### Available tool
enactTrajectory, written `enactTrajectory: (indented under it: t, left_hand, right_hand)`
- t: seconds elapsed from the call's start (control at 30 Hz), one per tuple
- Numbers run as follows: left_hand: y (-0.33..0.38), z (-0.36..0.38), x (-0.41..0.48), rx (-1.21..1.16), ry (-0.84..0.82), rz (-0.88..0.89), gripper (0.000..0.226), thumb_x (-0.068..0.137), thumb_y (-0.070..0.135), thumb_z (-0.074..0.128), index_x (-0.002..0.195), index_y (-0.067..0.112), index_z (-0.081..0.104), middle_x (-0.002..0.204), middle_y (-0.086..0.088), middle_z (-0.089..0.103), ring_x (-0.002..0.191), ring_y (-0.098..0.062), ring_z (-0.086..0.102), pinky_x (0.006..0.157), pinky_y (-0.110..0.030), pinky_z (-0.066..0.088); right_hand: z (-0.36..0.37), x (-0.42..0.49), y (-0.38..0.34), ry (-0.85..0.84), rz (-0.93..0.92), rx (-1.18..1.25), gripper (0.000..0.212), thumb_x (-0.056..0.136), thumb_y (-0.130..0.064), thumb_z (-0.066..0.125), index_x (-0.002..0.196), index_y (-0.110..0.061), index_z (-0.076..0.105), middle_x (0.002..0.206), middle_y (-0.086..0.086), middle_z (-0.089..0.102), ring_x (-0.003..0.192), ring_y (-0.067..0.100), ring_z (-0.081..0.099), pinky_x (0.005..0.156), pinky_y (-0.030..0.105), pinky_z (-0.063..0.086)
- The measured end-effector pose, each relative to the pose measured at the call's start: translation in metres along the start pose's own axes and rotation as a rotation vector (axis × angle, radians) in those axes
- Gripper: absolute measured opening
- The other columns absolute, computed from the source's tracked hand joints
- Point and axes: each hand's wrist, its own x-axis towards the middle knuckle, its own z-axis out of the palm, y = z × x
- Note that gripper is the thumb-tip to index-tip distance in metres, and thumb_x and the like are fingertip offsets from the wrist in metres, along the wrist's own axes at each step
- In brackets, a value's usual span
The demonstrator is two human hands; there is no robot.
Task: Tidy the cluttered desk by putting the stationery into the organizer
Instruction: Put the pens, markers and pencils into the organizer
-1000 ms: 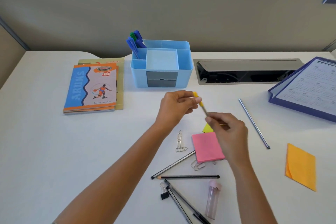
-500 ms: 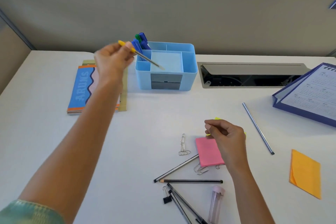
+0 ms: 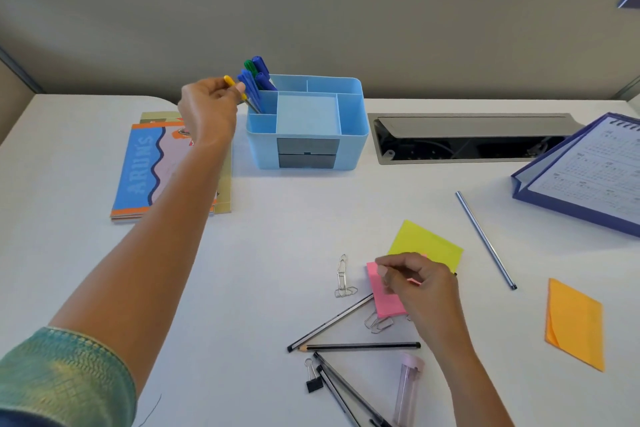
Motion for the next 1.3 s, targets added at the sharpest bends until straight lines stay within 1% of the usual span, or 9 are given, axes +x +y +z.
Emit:
enactTrajectory:
  t: [0.2,0.37,0.53,0.6,0.7,0.87,1.1,1.2,1.3]
  left_hand:
    - [-0.008,0.003,-0.01,0.04,-0.047,-0.028,0.027,0.08,0.03,0.078,0.101,0.015,0.073,0.088,0.002,0.074,0.088,-0.016,0.071,0.084,-0.038,0.058]
    - [-0.013,-0.01,-0.022,-0.018,-0.025,-0.05,0.041,0.079,0.032,0.078,0.114,0.012,0.07,0.099,0.002,0.074,0.089,-0.006,0.07,0.086,-0.03,0.058]
    - [-0.026,-0.034,-0.066,0.053,0.03,-0.022,0.043,0.084,0.037,0.072,0.121,0.014,0.066,0.109,0.002,0.072,0.098,-0.008,0.068,0.092,-0.03,0.055]
    - [-0.035,-0.044,-0.093,0.044,0.021,-0.018,0.039,0.085,0.033,0.071,0.12,0.014,0.067,0.109,0.003,0.072,0.095,-0.001,0.067,0.088,-0.02,0.054]
    - [-0.052,-0.054,-0.138,0.079,-0.097,0.002,0.024,0.086,0.026,0.071,0.109,0.019,0.07,0.1,0.005,0.073,0.083,0.011,0.064,0.076,-0.003,0.046]
    - [-0.085,-0.064,-0.194,0.615,-0.338,0.199,0.038,0.093,0.038,0.059,0.13,0.027,0.059,0.137,0.004,0.057,0.13,-0.015,0.048,0.11,-0.029,0.03]
    - [-0.107,-0.067,-0.215,1.004,-0.573,0.387,0.061,0.098,0.052,0.018,0.153,0.027,0.012,0.162,0.003,-0.003,0.149,-0.017,-0.011,0.12,-0.042,-0.007]
    - [-0.108,-0.069,-0.221,0.912,-0.593,0.4,0.056,0.1,0.047,0.028,0.152,0.028,0.02,0.161,0.004,0.0,0.148,-0.014,-0.012,0.12,-0.04,-0.007]
    - [-0.105,-0.071,-0.227,0.684,-0.576,0.366,0.04,0.099,0.032,0.047,0.138,0.026,0.051,0.155,0.008,0.027,0.147,-0.008,0.009,0.122,-0.036,0.001]
  right_hand:
    - [0.007,-0.047,0.01,-0.319,-0.094,-0.368,0.019,0.079,-0.007,0.069,0.077,-0.025,0.073,0.076,-0.012,0.067,0.07,0.004,0.062,0.07,0.02,0.05]
    - [0.02,-0.079,0.021,-0.511,-0.143,-0.717,0.02,0.088,-0.035,0.053,0.105,-0.032,0.062,0.104,-0.017,0.054,0.1,-0.003,0.052,0.087,0.022,0.033]
    - [0.031,-0.096,0.014,-0.38,-0.275,-0.828,0.035,0.035,-0.046,0.085,0.059,-0.041,0.061,0.059,-0.024,0.052,0.055,-0.015,0.053,0.069,0.025,0.023]
    - [0.035,-0.1,0.012,-0.411,-0.3,-0.796,0.029,0.046,-0.049,0.081,0.067,-0.04,0.064,0.069,-0.024,0.054,0.063,-0.013,0.056,0.065,0.024,0.027]
    - [0.045,-0.099,0.017,-0.475,-0.277,-0.718,0.026,0.089,-0.043,0.052,0.112,-0.032,0.057,0.111,-0.014,0.049,0.108,0.002,0.05,0.072,0.018,0.039]
    - [0.061,-0.09,0.019,-0.49,-0.265,-0.743,0.028,0.093,-0.03,0.043,0.12,-0.027,0.05,0.117,-0.008,0.046,0.113,0.013,0.044,0.086,0.025,0.04]
    - [0.052,-0.058,0.001,-0.326,-0.114,-0.277,0.021,0.079,-0.013,0.065,0.093,-0.027,0.072,0.075,-0.009,0.066,0.066,0.002,0.059,0.067,0.015,0.049]
    - [0.048,-0.029,-0.009,-0.264,0.008,0.041,0.02,0.08,-0.003,0.069,0.085,-0.021,0.073,0.066,-0.005,0.067,0.062,0.008,0.061,0.065,0.027,0.055]
    - [0.05,0.0,-0.018,-0.17,0.178,0.41,0.013,0.082,0.006,0.066,0.086,-0.006,0.07,0.071,0.006,0.066,0.064,0.015,0.063,0.061,0.026,0.057]
